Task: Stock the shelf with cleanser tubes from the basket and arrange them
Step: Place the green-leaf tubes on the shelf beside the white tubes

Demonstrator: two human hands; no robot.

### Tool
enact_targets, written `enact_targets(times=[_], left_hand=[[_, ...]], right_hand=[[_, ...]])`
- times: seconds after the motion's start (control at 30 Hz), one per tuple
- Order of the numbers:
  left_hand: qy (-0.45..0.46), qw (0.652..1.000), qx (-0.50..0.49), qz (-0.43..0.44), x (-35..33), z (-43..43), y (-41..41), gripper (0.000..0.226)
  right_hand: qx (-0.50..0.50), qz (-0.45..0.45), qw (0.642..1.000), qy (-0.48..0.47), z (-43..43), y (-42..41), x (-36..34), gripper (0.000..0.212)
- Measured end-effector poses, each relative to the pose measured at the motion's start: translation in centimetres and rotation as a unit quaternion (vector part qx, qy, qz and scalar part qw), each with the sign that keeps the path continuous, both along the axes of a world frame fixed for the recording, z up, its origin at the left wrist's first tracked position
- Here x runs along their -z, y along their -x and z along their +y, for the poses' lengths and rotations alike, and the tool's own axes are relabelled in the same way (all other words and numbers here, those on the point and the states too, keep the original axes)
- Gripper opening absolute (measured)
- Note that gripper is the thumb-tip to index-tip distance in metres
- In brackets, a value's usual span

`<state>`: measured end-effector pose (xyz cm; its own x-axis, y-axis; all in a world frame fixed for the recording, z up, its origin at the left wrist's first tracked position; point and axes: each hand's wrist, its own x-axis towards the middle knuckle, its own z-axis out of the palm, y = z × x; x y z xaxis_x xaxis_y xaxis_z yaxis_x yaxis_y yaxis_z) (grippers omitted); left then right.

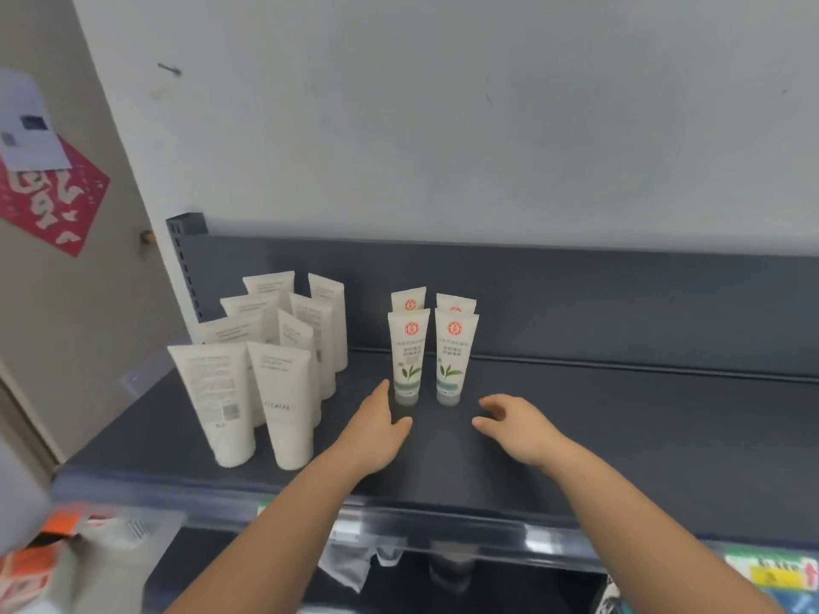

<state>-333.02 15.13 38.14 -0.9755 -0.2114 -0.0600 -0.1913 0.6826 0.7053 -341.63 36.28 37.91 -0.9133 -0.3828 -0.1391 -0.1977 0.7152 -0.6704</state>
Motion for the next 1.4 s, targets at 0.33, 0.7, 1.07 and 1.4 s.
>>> enact_targets(times=[0.33,0.7,1.07,1.4], left_hand=[[0.244,0.968,0.046,0.038,-0.6,-1.1,-10.2,0.061],[0.304,0.95,-0.077,-0.01,1.7,-9.9,-20.3,0.061],[0.326,0.919,-0.205,-0.087,4.7,-22.2,-33.6,0.066],[0.269,0.917,-0.239,-0.174,11.0,-33.9,-45.4,0.068]], right_hand=[[-0.199,0.1,0.967,-0.125,-4.0,-7.4,-2.0,0.068],[-0.337,0.183,0.911,-0.148,-13.1,-14.4,-0.4,0.069],[-0.436,0.257,0.851,-0.14,-28.5,-23.1,1.8,0.07],[-0.486,0.211,0.833,-0.157,-43.0,-32.2,7.0,0.069]])
